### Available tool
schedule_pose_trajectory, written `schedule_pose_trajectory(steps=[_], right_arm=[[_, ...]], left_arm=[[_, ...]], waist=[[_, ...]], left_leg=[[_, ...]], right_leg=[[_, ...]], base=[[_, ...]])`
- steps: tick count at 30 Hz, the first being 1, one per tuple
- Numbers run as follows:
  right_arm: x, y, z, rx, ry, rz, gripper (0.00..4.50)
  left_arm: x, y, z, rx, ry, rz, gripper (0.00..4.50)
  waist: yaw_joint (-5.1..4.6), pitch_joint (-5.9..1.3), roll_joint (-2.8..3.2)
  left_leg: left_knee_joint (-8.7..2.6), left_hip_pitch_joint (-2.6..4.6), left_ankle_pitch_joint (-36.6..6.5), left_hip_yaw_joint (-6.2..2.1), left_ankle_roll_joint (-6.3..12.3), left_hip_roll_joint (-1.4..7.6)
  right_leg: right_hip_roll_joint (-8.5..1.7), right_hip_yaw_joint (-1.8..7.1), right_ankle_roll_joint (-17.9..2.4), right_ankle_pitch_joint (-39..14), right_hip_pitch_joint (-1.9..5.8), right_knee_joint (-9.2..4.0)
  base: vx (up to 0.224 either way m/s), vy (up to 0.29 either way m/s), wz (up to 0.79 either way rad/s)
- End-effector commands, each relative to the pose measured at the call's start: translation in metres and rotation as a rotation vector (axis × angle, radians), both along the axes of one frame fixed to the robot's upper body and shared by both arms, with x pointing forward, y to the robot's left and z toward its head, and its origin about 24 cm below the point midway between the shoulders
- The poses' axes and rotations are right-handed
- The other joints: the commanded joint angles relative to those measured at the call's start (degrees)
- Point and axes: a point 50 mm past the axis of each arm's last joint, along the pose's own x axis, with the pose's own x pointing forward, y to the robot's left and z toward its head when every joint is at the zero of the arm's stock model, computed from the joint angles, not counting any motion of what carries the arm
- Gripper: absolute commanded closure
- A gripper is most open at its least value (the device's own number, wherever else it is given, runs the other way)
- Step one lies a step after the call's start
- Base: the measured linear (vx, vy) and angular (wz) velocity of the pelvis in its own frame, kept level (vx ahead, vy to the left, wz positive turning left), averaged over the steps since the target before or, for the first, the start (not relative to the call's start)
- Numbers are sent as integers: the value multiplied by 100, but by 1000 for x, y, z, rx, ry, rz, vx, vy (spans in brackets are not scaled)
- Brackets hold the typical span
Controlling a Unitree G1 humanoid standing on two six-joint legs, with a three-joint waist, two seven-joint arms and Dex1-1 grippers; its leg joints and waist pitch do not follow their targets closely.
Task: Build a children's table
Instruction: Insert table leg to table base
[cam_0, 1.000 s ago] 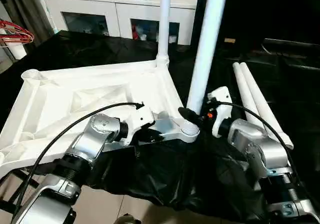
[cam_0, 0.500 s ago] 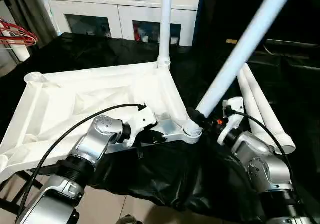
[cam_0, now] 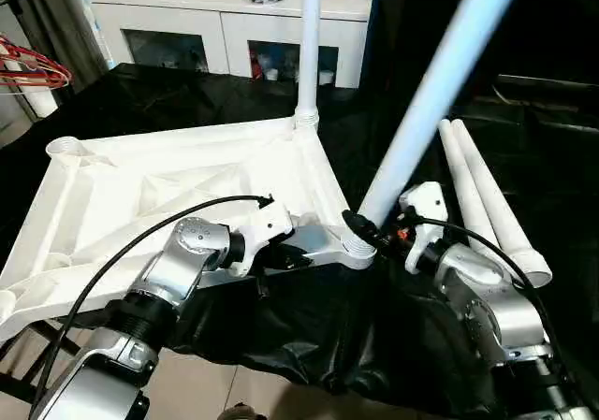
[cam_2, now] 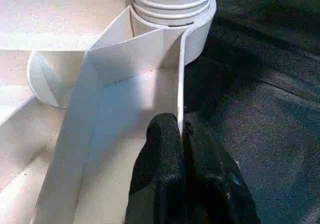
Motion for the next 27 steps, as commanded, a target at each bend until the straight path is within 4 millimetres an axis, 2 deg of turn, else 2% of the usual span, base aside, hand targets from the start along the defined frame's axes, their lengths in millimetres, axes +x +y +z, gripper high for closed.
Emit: schedule_pose_trajectory(steps=[1, 8, 14, 18, 19, 20, 23, 27], right_arm=[[-10, -7, -31, -82, 158, 0, 261], [-8, -6, -34, -100, 175, 90, 261], [-6, -6, -30, -69, 184, 232, 261], [-10, -9, -28, -101, 190, 339, 261], [-11, -10, -27, -107, 191, 366, 261], [-11, -11, -27, -111, 192, 385, 261], [-13, -12, -27, -125, 195, 431, 261], [-13, -14, -27, -133, 199, 461, 261]], left_arm=[[5, 2, 8, -46, -36, 32, 450], [3, 5, 9, -34, -24, -20, 450], [0, 12, 18, 2, 2, -162, 450], [1, 18, 25, 46, 5, -217, 450], [2, 19, 27, 53, 4, -226, 450], [3, 19, 29, 56, 3, -231, 450], [5, 21, 33, 62, 0, -241, 450], [9, 23, 36, 69, -12, -230, 450]], waist=[[2, -300, -93], [-5, -308, -113], [-2, -326, -106], [-2, -264, -97], [-9, -229, -110], [-4, -231, -112], [4, -167, -132], [9, -123, -152]], left_leg=[[-490, 99, -1730, -141, 43, 321], [-490, 90, -1654, -138, 86, 322], [-488, 93, -1588, -135, 130, 337], [-514, 121, -1765, -131, 117, 351], [-531, 111, -1867, -140, 98, 352], [-531, 121, -1897, -137, 89, 353], [-557, 144, -2072, -146, 32, 369], [-573, 135, -2152, -156, 10, 370]], right_leg=[[-490, 292, -825, -2125, 209, -518], [-489, 290, -877, -1961, 221, -503], [-478, 285, -1020, -1621, 235, -462], [-462, 287, -1102, -1576, 195, -474], [-461, 289, -1099, -1651, 195, -478], [-468, 292, -1101, -1680, 193, -485], [-477, 302, -1118, -1811, 160, -507], [-496, 311, -1143, -1888, 171, -517]], base=[[0, 0, 0], [0, 0, 0], [0, 0, 0], [0, 0, 0], [0, 0, 0], [0, 0, 0], [0, 0, 0], [0, 0, 0]])
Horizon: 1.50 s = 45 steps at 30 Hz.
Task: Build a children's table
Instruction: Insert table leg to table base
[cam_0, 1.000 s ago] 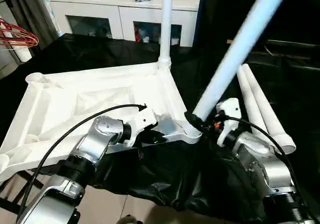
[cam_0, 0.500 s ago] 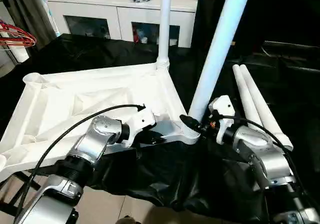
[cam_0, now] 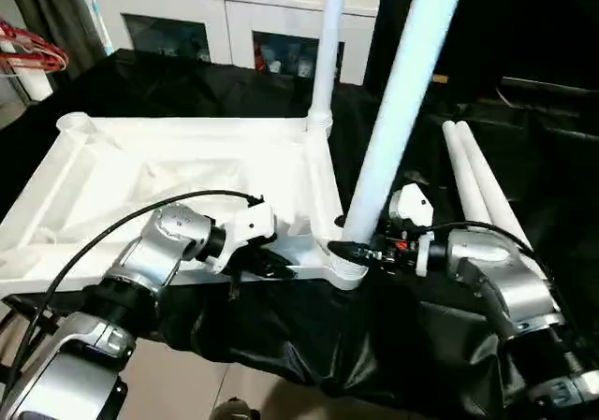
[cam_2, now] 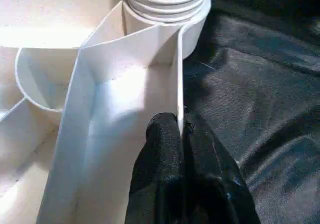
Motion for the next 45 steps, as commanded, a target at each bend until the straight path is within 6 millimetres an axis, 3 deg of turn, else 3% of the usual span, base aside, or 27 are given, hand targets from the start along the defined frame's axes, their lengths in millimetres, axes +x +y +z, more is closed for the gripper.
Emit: schedule_pose_trajectory(steps=[1, 5, 6, 10, 13, 14, 15, 19, 22, 25, 27, 32, 33, 36, 40, 45], right_arm=[[-12, -14, -36, -106, 166, -25, 261], [6, -12, -33, -54, 128, -186, 261], [11, -11, -33, -45, 126, -238, 261], [28, -9, -35, -59, 95, -436, 261], [32, -8, -36, -69, 88, -485, 261], [42, -5, -41, -71, 120, -618, 262], [42, -5, -41, -71, 120, -618, 262], [53, 6, -47, -85, 172, -760, 262], [55, 12, -46, -78, 188, -769, 262], [56, 18, -46, -82, 184, -746, 262], [56, 20, -47, -89, 172, -734, 262], [59, 25, -40, -59, 112, -713, 262], [60, 25, -38, -48, 108, -714, 227], [62, 28, -28, 26, 84, -681, 189], [60, 31, -20, 48, 44, -592, 158], [57, 28, -7, 98, 11, -487, 114]], left_arm=[[9, -1, 20, -11, -72, -25, 450], [20, -6, 25, -64, -125, 94, 450], [22, -8, 27, -78, -130, 120, 450], [27, -23, 37, -128, -172, 221, 450], [28, -27, 40, -138, -190, 253, 450], [32, -39, 47, -164, -229, 331, 450], [32, -39, 47, -164, -229, 331, 450], [29, -62, 54, -192, -278, 428, 450], [24, -71, 51, -189, -280, 428, 450], [19, -74, 46, -185, -268, 415, 450], [18, -73, 44, -171, -270, 421, 450], [18, -68, 44, -141, -287, 434, 450], [18, -67, 43, -139, -290, 435, 450], [18, -64, 41, -129, -293, 426, 450], [18, -60, 39, -118, -308, 406, 450], [15, -53, 37, -119, -294, 352, 450]], waist=[[-20, -230, 39], [-36, -200, 31], [-54, -182, 19], [-105, -140, 10], [-144, -129, -17], [-167, -132, -1], [-190, -135, -1], [-223, -172, -5], [-219, -199, -7], [-230, -206, -8], [-238, -204, 3], [-278, -183, 29], [-282, -182, 26], [-286, -212, 33], [-267, -238, 16], [-235, -249, 37]], left_leg=[[-541, 141, -2128, -158, 21, 372], [-547, 148, -2215, -163, -21, 364], [-562, 159, -2363, -188, -109, 367], [-589, 129, -2443, -228, -207, 376], [-570, 139, -2312, -198, -142, 359], [-572, 123, -2190, -196, -124, 363], [-575, 103, -2122, -197, -131, 362], [-538, 75, -1600, -151, -29, 348], [-496, 28, -1061, -130, 179, 327], [-470, 26, -828, -119, 352, 317], [-474, 52, -930, -116, 358, 330], [-518, 78, -1435, -127, 151, 343], [-518, 76, -1431, -125, 144, 341], [-504, 75, -1283, -121, 183, 338], [-472, 64, -1042, -108, 310, 341], [-440, 67, -823, -100, 482, 336]], right_leg=[[-505, 313, -1136, -1898, 174, -499], [-522, 317, -1129, -2231, 148, -528], [-546, 306, -1083, -2556, 149, -554], [-563, 297, -986, -2892, 143, -578], [-558, 319, -997, -2726, 125, -598], [-556, 326, -1075, -2577, 132, -561], [-554, 317, -1120, -2498, 147, -546], [-505, 305, -1301, -1672, 192, -483], [-478, 293, -1420, -848, 249, -405], [-460, 278, -1527, -368, 270, -358], [-466, 279, -1551, -458, 261, -366], [-479, 296, -1436, -1167, 242, -443], [-475, 298, -1430, -1147, 240, -441], [-459, 295, -1488, -792, 258, -404], [-466, 292, -1592, -405, 285, -365], [-459, 287, -1653, -176, 284, -332]], base=[[0, 0, 0], [0, 0, 0], [0, 0, 0], [0, 0, 0], [0, 0, 0], [0, 0, 0], [0, 0, 0], [0, 0, 0], [0, 0, 0], [0, 0, 0], [0, 0, 0], [0, 0, 0], [0, 0, 0], [0, 0, 0], [0, 0, 0], [0, 0, 0]])
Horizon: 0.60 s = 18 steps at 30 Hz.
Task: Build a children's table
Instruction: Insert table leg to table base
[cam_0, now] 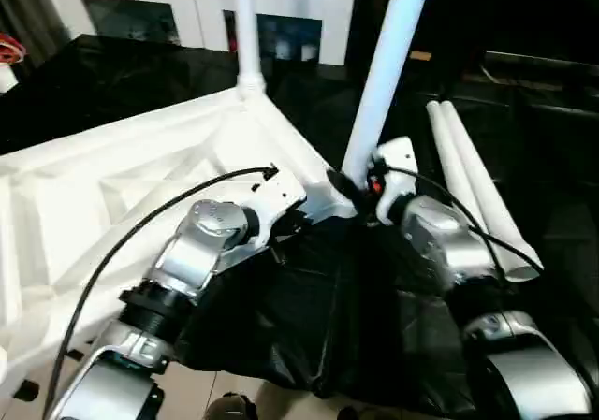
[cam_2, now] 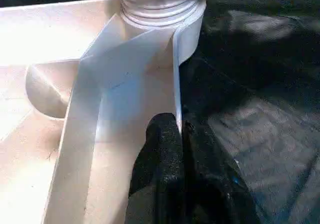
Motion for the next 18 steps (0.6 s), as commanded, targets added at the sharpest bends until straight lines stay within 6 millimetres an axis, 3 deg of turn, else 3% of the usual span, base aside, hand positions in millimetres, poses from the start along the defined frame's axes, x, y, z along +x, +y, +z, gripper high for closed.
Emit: schedule_pose_trajectory(steps=[1, 8, 18], right_arm=[[-8, 4, -6, -14, 32, 87, 102], [-25, -12, -3, -83, 31, 284, 92], [-48, -28, 1, -186, 68, 523, 92]], left_arm=[[-1, -12, 21, -50, -97, -100, 450], [-11, 0, 20, -63, -55, -268, 450], [-18, 12, 15, -56, 20, -459, 450]], waist=[[27, -431, 41], [100, -450, 42], [249, -448, 62]], left_leg=[[-370, 107, -833, -101, 492, 337], [-345, 110, -681, -98, 567, 339], [-340, 122, -960, -97, 443, 364]], right_leg=[[-461, 295, -1596, -183, 356, -328], [-450, 291, -1604, 9, 359, -288], [-467, 296, -1526, -511, 344, -320]], base=[[0, 0, 0], [0, 0, 0], [0, 0, 0]])
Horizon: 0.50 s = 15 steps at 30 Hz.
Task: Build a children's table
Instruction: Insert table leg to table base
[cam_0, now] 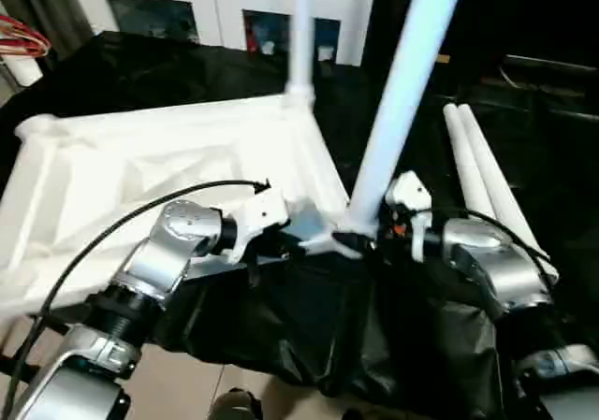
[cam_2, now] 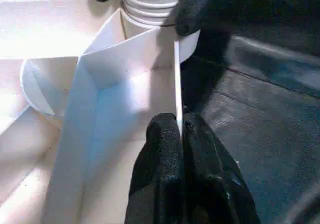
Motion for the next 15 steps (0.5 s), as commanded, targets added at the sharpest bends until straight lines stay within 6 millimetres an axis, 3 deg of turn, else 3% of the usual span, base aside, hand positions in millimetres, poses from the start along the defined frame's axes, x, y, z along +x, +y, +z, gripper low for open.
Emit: schedule_pose_trajectory(steps=[1, 5, 12, 15], right_arm=[[-5, 1, 3, -11, 10, 58, 92], [-9, 0, 3, -18, 23, 97, 92], [-17, 0, 1, -22, 60, 140, 162], [-18, 1, 0, -19, 66, 143, 171]], left_arm=[[0, -10, 17, -63, -40, -111, 450], [-2, -7, 15, -45, -26, -146, 450], [-2, -4, 12, -33, -21, -160, 450], [-2, -3, 11, -33, -20, -159, 450]], waist=[[9, -464, 38], [14, -476, 38], [34, -497, 18], [49, -506, 18]], left_leg=[[-365, 128, -977, -102, 423, 358], [-355, 118, -982, -102, 406, 359], [-331, 115, -879, -101, 434, 352], [-325, 120, -866, -99, 427, 355]], right_leg=[[-466, 294, -1534, -518, 342, -341], [-469, 293, -1560, -472, 345, -327], [-476, 291, -1582, -400, 352, -307], [-477, 289, -1567, -494, 345, -309]], base=[[0, 0, 0], [0, 0, 0], [0, 0, 0], [0, 0, 0]])
